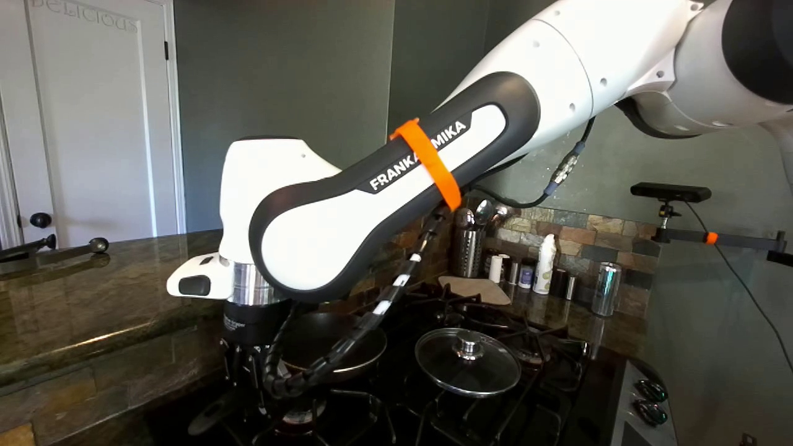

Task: Move the black pan to the right then put the lid on top

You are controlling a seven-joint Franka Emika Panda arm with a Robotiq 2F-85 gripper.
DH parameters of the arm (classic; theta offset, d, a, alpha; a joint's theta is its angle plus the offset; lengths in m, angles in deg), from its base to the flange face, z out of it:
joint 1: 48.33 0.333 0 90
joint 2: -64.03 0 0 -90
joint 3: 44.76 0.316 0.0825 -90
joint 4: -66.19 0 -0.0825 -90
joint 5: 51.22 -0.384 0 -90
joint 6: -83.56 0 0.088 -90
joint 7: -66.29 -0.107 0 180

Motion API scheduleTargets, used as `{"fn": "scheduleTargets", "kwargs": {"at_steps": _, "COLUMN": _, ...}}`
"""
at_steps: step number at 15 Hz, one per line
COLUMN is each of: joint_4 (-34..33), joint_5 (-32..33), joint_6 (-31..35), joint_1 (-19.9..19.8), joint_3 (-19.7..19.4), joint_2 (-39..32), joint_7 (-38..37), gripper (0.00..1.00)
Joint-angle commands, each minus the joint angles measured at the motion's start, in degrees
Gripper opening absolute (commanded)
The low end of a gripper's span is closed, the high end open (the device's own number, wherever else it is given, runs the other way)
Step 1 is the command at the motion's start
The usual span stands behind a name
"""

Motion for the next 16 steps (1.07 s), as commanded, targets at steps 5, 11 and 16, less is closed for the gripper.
{"fn": "scheduleTargets", "kwargs": {"at_steps": 5, "joint_4": -0.14, "joint_5": 1.81, "joint_6": -2.65, "joint_1": 1.25, "joint_3": -0.23, "joint_2": 0.67, "joint_7": -2.45, "gripper": 0.68}}
{"fn": "scheduleTargets", "kwargs": {"at_steps": 11, "joint_4": 1.64, "joint_5": 1.99, "joint_6": -4.03, "joint_1": 0.15, "joint_3": -0.73, "joint_2": 2.38, "joint_7": -1.21, "gripper": 1.00}}
{"fn": "scheduleTargets", "kwargs": {"at_steps": 16, "joint_4": 2.33, "joint_5": 2.92, "joint_6": -5.90, "joint_1": -1.37, "joint_3": -1.33, "joint_2": 3.42, "joint_7": 1.40, "gripper": 1.00}}
